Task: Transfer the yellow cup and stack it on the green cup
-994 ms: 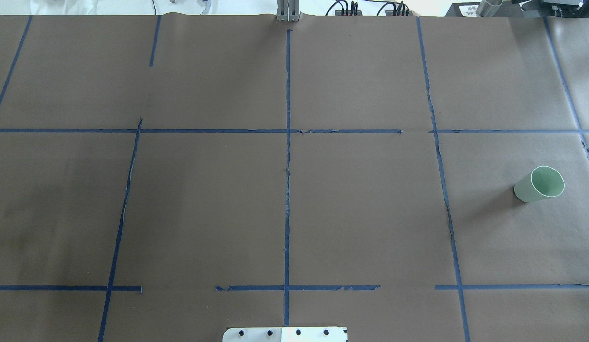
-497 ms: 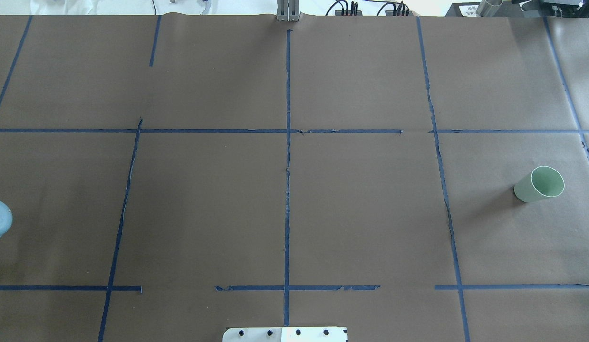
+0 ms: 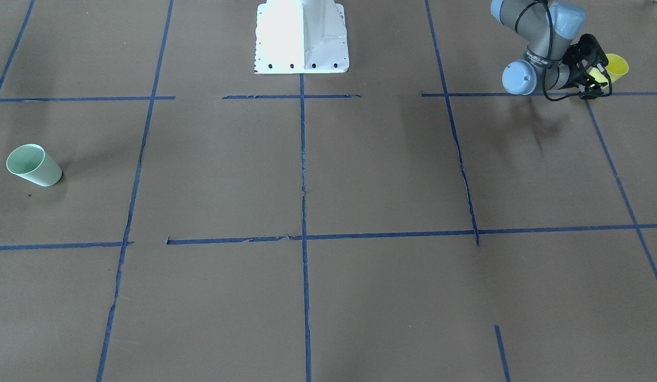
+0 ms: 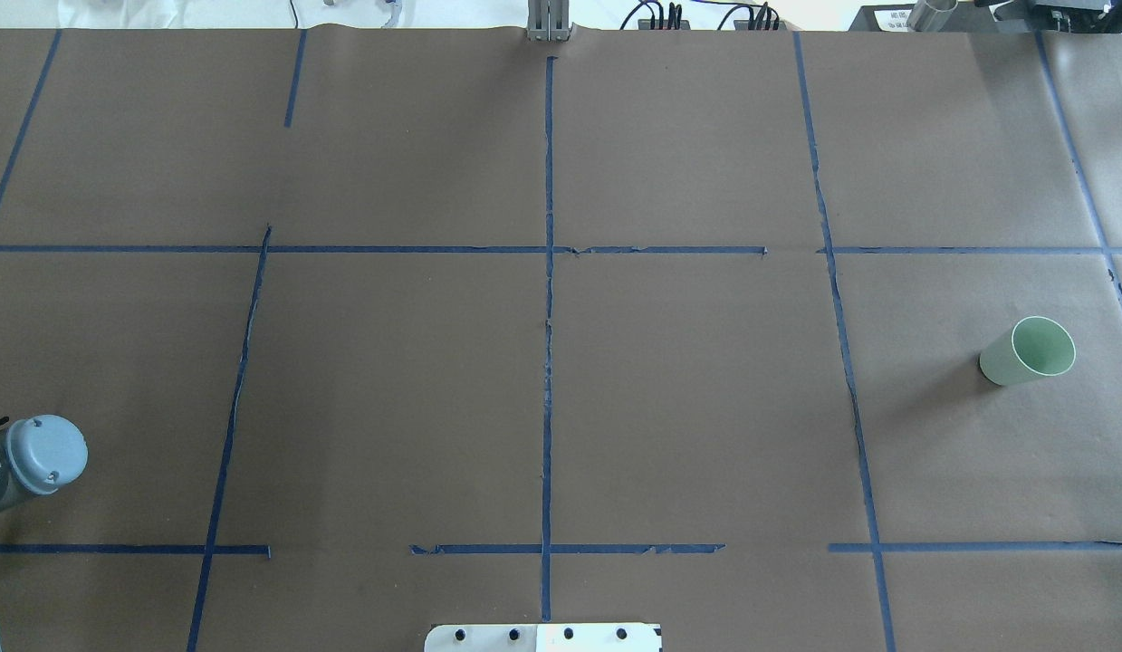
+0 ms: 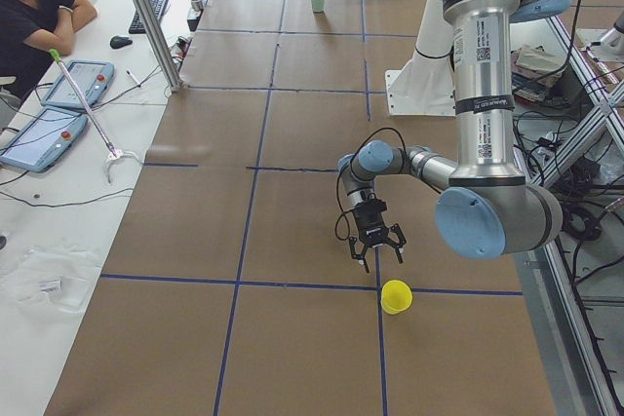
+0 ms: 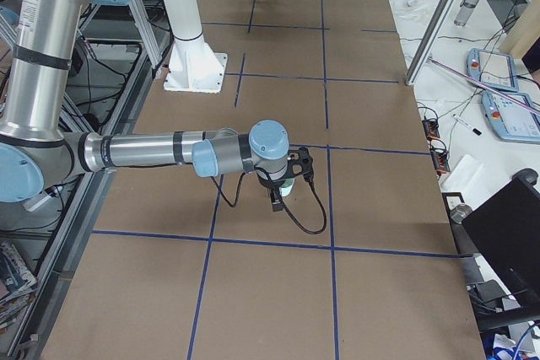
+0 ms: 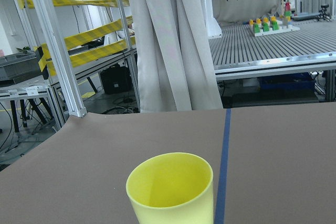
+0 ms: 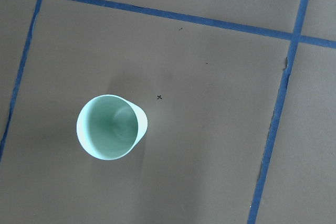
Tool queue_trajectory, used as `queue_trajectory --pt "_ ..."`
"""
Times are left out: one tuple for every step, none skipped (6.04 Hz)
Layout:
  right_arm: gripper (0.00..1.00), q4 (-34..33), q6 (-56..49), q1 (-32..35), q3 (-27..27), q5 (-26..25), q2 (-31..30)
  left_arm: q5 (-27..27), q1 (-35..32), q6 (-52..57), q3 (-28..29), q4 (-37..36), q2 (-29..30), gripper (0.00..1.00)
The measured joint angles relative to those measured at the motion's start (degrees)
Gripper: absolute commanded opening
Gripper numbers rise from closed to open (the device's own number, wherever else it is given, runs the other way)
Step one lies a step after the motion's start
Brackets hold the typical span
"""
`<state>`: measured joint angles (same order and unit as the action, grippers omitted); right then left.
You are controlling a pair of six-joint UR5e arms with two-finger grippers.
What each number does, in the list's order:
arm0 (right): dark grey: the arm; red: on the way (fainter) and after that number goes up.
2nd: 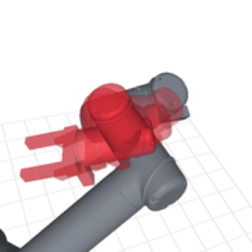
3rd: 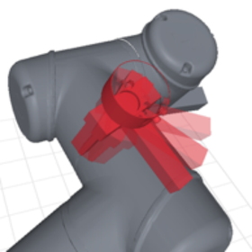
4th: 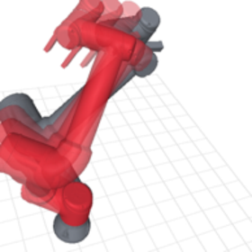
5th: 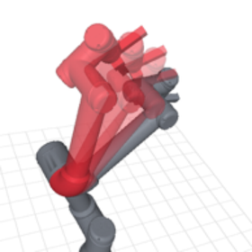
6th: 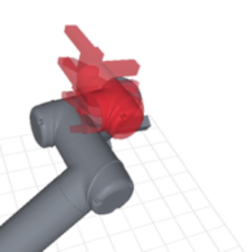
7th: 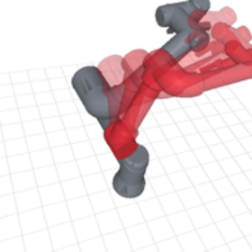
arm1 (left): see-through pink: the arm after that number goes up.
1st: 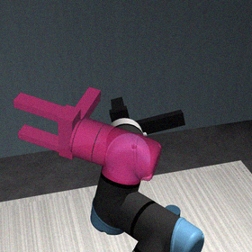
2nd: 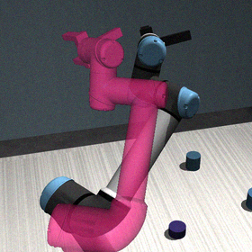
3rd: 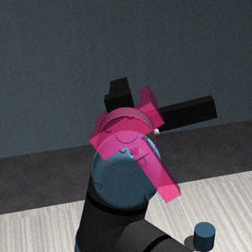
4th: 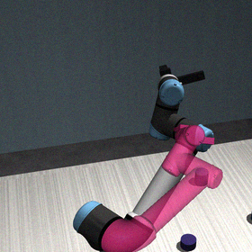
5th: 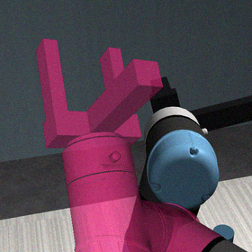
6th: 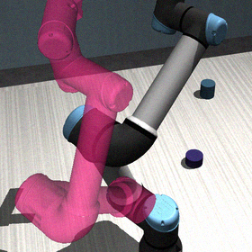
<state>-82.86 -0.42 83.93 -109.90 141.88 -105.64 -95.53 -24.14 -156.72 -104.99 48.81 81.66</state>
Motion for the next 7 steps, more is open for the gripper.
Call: queue_trajectory --pt "1.0 0.04 -0.01 0.0 -0.12 0.04 -0.35 -0.21 0.27 -0.93 1.53 -0.23 0.22 1.0" --pt "1.0 0.06 -0.02 0.0 -0.25 0.06 -0.45 -0.42 0.47 -1.58 2.8 -0.16 0.25 1.0" --pt "1.0 0.06 -0.02 0.0 -0.28 0.06 -0.5 -0.52 0.7 -1.97 4.53 0.07 0.3 1.0" --pt "1.0 0.07 -0.02 0.0 -0.31 0.07 -0.53 -0.51 0.88 -2.02 6.32 0.72 0.32 1.0" --pt "1.0 0.07 -0.02 0.0 -0.31 0.07 -0.51 -0.47 1.04 -1.88 8.48 2.03 0.61 1.0" --pt "1.0 0.07 -0.02 0.0 -0.31 0.06 -0.5 -0.45 1.08 -1.74 10.99 3.22 1.62 1.0" --pt "1.0 0.06 -0.02 0.0 -0.31 0.06 -0.51 -0.45 1.11 -1.68 12.94 3.78 2.59 1.0"
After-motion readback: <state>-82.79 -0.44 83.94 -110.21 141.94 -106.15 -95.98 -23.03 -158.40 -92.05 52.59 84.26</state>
